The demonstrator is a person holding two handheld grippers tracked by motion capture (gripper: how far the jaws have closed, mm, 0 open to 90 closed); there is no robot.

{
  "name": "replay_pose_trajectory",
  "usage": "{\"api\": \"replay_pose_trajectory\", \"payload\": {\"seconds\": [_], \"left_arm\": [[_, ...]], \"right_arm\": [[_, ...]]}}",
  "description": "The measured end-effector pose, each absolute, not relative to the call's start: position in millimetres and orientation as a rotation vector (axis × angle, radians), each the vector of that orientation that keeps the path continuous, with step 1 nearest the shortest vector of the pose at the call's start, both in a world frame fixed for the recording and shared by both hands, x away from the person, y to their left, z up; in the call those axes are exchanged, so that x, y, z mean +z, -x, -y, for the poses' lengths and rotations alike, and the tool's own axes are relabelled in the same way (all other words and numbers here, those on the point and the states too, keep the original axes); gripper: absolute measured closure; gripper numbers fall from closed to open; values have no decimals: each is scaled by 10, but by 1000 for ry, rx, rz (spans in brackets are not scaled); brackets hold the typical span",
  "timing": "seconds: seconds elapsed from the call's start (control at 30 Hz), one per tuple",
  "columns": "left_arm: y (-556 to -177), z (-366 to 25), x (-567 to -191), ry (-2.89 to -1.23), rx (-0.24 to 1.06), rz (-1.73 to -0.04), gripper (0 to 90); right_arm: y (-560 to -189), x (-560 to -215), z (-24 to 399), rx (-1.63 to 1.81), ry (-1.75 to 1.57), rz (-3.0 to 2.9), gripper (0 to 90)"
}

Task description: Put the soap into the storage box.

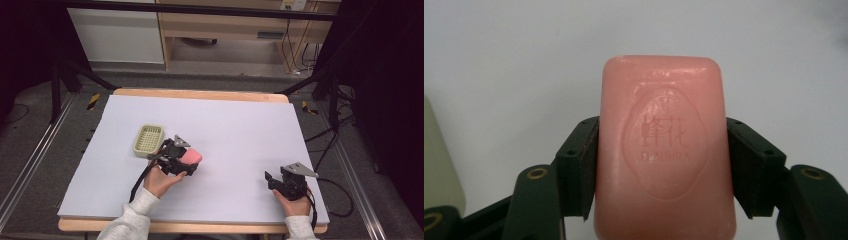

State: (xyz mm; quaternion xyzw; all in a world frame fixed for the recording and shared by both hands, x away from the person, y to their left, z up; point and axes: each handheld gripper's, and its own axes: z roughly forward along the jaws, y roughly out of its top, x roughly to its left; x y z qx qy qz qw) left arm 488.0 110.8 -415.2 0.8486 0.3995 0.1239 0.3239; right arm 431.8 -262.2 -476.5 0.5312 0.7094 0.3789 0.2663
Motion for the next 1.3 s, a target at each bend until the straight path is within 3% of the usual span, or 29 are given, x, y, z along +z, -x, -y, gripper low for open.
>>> {"api": "replay_pose_trajectory", "payload": {"seconds": [1.3], "left_arm": [[-5056, -1964, -3924, -2020, 429, -1231, 373]], "right_arm": [[-4307, -4777, 2588, 1022, -1421, -1931, 333]]}}
